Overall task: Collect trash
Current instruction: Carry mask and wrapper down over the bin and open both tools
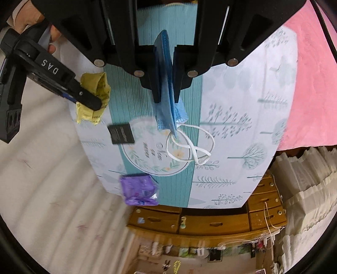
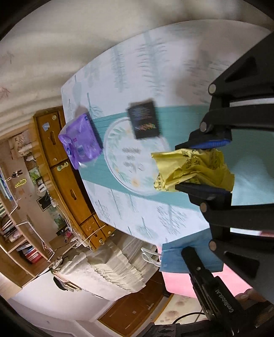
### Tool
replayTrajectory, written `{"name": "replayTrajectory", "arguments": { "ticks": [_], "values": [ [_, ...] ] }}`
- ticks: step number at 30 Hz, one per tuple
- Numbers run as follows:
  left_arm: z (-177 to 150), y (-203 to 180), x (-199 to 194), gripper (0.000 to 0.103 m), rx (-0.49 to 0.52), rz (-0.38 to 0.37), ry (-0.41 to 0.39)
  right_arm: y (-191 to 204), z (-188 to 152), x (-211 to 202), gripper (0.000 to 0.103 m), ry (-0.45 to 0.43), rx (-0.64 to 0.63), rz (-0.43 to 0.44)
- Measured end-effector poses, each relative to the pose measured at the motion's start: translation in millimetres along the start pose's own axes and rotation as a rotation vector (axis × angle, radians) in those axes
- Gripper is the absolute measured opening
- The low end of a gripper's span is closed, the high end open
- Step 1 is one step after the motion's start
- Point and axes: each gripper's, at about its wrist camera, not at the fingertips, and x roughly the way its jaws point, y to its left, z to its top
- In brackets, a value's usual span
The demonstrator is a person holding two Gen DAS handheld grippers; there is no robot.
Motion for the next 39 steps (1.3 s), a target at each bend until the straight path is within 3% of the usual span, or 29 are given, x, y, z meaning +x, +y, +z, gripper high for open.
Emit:
{"name": "replayTrajectory", "arguments": {
  "ticks": [10,20,26,39],
  "values": [
    [-86.8,26.0,-80.0,0.007,0.122,-0.066,-0.016,71.3,-112.1,-78.9,0.029,-0.060,-0.004,-0.036],
    [-156.4,23.2,-82.1,0.008,0.164,-0.073,0.075,70.3,-179.8,-94.4,0.029,0.047,0.056,-0.091],
    [-190.9,9.5,-51.7,0.008,0.184,-0.044,0.116,44.4,-218.2,-68.0,0.029,0.143,0.113,-0.104],
    [-292.8,2.9,93.7,0.008,0.154,-0.007,0.274,-53.8,-307.4,56.1,0.029,0.300,0.172,-0.135]
  ]
}}
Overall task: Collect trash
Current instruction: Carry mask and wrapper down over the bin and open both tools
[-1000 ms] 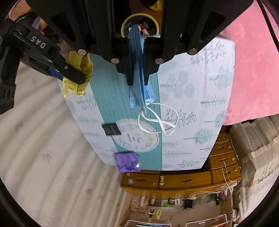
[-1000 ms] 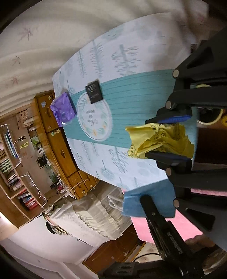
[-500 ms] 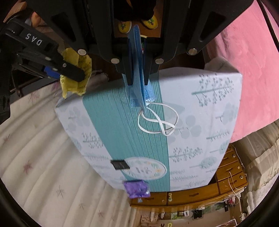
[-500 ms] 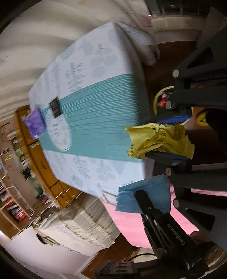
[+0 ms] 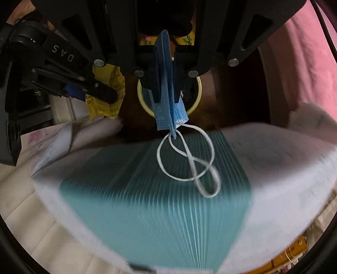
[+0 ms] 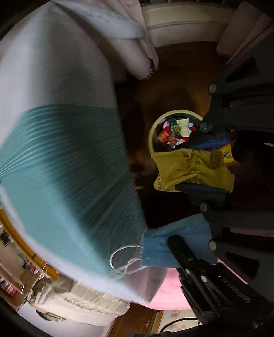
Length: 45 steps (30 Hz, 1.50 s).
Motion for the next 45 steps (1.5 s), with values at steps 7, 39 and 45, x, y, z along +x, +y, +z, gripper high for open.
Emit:
{"name": "replayTrajectory", "arguments": {
  "ticks": [7,39,45],
  "values": [
    [-19.7,4.5,88.0,0.008,-0.016,0.024,0.038,-39.9,-19.4,82.7,0.030,0.061,0.011,-0.010],
    [-35.0,35.4,167.7,0.083,-0.120,0.175,0.034,-82.6,-30.6,163.8,0.063,0.047,0.084,-0.003],
    [-19.6,26.8,116.7,0.083,-0.118,0.178,0.012,-68.1,-23.3,120.4,0.063,0.042,0.098,-0.011]
  ]
}}
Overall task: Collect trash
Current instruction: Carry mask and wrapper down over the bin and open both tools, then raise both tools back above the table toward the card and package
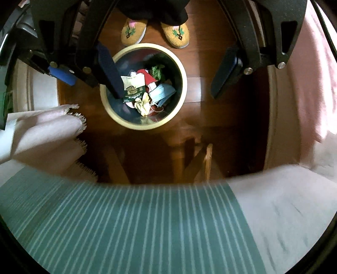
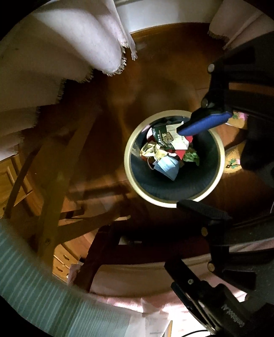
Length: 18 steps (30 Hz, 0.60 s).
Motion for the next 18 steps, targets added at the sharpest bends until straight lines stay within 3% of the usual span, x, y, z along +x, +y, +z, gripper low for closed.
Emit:
{"name": "replayTrajectory", "arguments": {
  "ticks": [9,18],
  "values": [
    [37.1,11.6,-116.8,0.083,-0.015,-0.019,-0.072,42.9,10.7,-106.3,0.063,-0.055,0.002,0.021],
    [71.3,29.1,-243.5,0.083,0.012,-0.061,-0.205,91.7,15.0,-216.6,0.063,-0.155,-0.041,0.022]
  ]
}}
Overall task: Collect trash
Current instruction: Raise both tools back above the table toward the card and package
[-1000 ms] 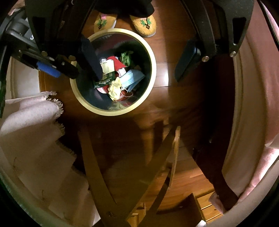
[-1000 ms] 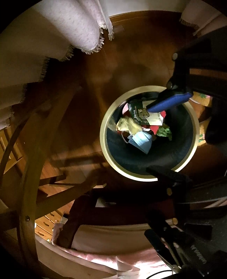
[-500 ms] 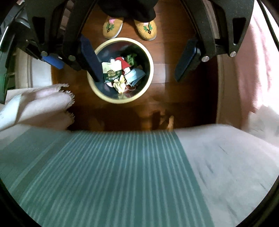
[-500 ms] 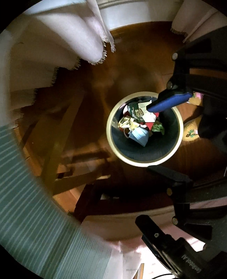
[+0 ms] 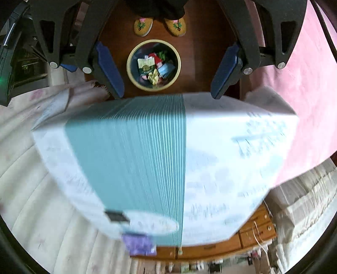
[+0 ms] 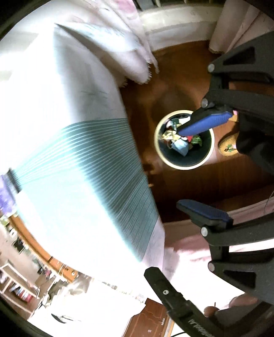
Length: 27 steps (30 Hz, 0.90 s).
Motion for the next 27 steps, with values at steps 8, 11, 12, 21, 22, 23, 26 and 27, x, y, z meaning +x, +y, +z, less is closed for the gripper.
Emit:
{"name": "replayTrajectory", "arguments": {
  "ticks": [8,11,12,21,22,23,26,27],
  "values": [
    [35.0,14.4,-86.1,0.083,0.034,-0.014,-0.136,50.0,22.0,-81.8,0.063,-0.131,-0.063,-0.025],
    [43.3,18.9,-110.9,0.083,0.059,-0.024,-0.190,63.9,30.6,-105.0,0.063,-0.190,-0.080,-0.035],
    [46.3,19.6,-118.7,0.083,0.068,-0.025,-0.210,68.9,33.9,-113.8,0.063,-0.216,-0.085,-0.037],
    [69.3,22.2,-158.3,0.083,0.120,-0.039,-0.305,99.2,62.1,-164.5,0.063,-0.362,-0.159,-0.071],
    [71.6,22.0,-160.0,0.083,0.119,-0.034,-0.313,102.0,65.9,-165.6,0.064,-0.368,-0.170,-0.076],
    [73.2,21.7,-160.6,0.083,0.118,-0.028,-0.319,104.8,70.5,-165.7,0.065,-0.373,-0.181,-0.081],
    [82.4,21.4,-157.1,0.083,0.118,-0.006,-0.324,110.9,81.0,-165.1,0.070,-0.383,-0.211,-0.086],
    [88.3,22.1,-152.4,0.083,0.110,-0.002,-0.316,112.6,85.7,-163.5,0.070,-0.384,-0.222,-0.086]
  ]
}}
